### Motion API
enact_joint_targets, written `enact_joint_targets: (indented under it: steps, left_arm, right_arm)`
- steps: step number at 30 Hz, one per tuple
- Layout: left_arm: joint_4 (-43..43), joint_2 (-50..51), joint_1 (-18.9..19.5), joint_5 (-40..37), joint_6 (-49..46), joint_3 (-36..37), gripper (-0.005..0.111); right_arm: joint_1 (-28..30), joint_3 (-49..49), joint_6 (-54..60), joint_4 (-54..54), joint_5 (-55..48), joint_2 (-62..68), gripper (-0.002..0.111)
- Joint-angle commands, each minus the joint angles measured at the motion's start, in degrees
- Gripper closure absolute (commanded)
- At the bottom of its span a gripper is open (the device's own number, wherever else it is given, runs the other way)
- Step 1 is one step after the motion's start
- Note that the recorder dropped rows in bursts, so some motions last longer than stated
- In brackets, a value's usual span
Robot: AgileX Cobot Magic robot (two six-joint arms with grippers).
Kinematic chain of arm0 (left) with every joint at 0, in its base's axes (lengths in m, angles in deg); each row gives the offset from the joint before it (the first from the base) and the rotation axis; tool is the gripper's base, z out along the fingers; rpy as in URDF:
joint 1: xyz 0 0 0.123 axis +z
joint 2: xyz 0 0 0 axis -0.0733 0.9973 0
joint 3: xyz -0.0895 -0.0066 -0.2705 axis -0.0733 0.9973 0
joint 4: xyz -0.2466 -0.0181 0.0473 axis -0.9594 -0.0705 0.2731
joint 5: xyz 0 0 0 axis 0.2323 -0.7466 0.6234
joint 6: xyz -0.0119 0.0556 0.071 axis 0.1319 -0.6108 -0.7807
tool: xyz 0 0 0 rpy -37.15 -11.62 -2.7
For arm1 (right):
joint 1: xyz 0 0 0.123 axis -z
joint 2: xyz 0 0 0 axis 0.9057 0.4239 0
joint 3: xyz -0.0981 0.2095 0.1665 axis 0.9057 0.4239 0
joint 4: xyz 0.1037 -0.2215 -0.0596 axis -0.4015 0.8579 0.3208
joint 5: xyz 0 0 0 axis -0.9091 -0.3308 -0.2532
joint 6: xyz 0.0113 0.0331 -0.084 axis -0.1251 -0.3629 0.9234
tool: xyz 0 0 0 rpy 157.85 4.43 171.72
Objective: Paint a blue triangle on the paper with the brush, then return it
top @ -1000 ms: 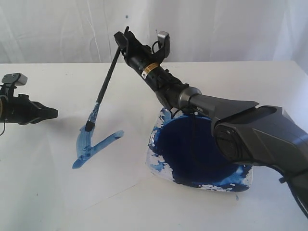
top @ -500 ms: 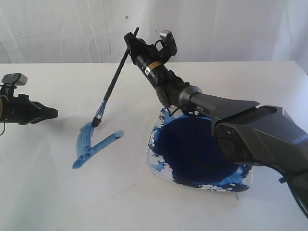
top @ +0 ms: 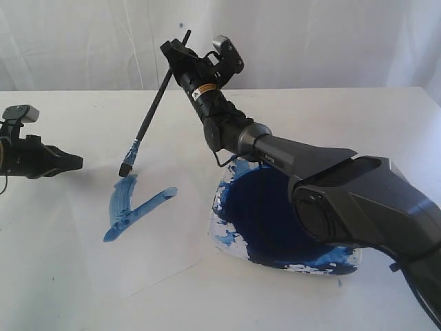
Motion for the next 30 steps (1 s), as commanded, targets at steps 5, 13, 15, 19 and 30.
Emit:
enact_joint_targets:
  steps: [5,13,15,19,30]
  left_arm:
    - [-0.39,-0.14,0.21,-0.07,-0.18,0.33,0.107]
    - [-0.39,-0.14,0.21,-0.07,-0.18,0.33,0.107]
    - [-0.39,-0.14,0.21,-0.07,-0.18,0.33,0.107]
    - [-0.39,-0.14,0.21,-0.07,-0.18,0.33,0.107]
    - [-0.39,-0.14,0.21,-0.07,-0.18,0.33,0.107]
  right_arm:
    - [-1.23,-0.46,8.78,-3.44,0.42,-0.13,0.108]
    - [-1.02,-0.46,11.17,-2.9,0.42,-0.13,0.108]
    - [-0.88,-0.46,11.77,-2.62,0.42,-0.23,0.108]
    - [-0.62,-0.46,12.75,-0.01,0.42,-0.24,0.108]
    - [-0.62,-0.46,12.02,9.26,0.2,-1.26,0.108]
